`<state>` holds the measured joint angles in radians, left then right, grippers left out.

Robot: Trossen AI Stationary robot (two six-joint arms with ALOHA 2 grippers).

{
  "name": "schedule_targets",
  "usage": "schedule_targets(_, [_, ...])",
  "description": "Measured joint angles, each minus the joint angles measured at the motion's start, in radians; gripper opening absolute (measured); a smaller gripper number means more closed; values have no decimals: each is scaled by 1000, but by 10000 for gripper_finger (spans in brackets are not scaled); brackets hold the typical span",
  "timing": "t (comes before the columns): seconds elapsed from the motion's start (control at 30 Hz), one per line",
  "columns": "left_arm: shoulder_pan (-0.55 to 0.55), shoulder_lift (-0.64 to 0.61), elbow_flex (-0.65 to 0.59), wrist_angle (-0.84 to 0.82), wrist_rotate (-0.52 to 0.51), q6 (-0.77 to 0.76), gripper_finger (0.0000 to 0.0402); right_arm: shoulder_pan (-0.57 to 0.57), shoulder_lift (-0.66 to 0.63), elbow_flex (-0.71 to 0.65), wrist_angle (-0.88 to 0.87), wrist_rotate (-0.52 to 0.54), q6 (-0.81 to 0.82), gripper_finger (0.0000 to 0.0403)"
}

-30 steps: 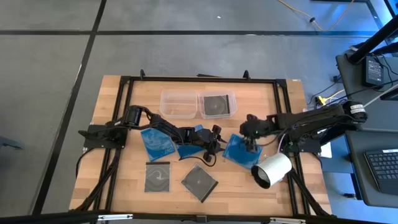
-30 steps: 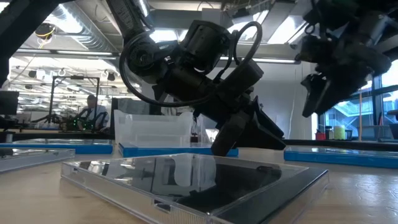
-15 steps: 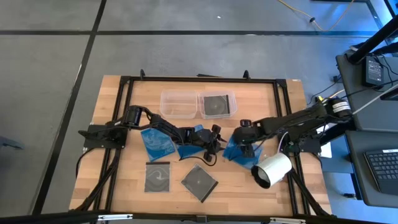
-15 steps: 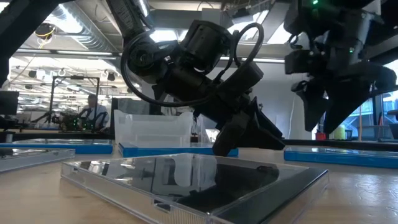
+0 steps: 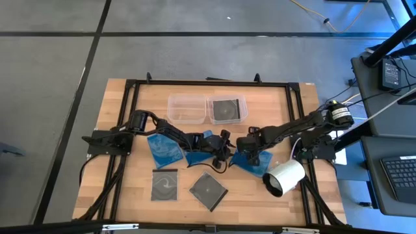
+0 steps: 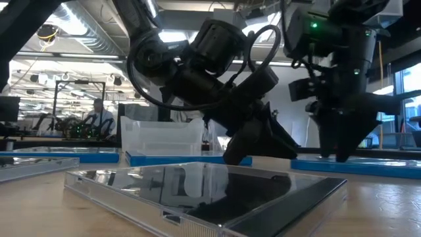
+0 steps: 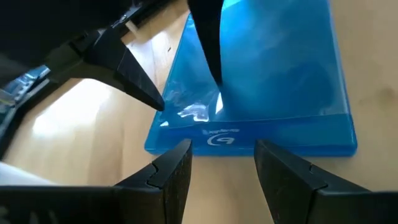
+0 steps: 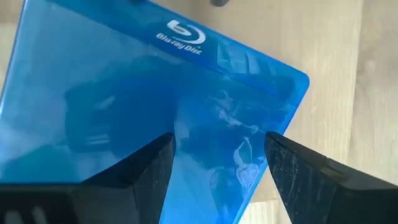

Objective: Pick & place jewel cases by type
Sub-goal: Put the right blue CD case into the left transparent bin

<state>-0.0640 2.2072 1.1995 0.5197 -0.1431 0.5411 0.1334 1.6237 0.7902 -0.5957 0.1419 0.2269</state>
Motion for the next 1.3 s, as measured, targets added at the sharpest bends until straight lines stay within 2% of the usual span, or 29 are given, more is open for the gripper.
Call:
schedule_targets(0.23, [-22,-64,-2,-100,-40,75,171,-56,7,-2,49,34,84,255])
schedule_targets(0.4, [-41,-73,-2,-166,-53,123,171,-101,11,-6,112,52,89,255])
schedule_targets(0.6, [-53,-73,-2,-170,-76,148,171,-132,11,-6,117,51,112,255])
schedule_targets(0.77, [-51,-75,-1,-205,-125,242,171,-132,-13,18,75,40,177,255])
schedule_targets(0.9, [-51,-76,0,-210,-143,275,171,-137,-37,68,13,9,279,255])
schedule_targets(1.07, [-51,-76,1,-212,-144,314,171,-164,-46,86,-25,-113,398,255])
schedule_targets(1.13, [-51,-76,1,-211,-145,308,171,-175,-50,87,-24,-145,392,255])
schedule_targets(1.3, [-52,-76,0,-198,-145,295,171,-185,-50,88,-21,-166,198,255])
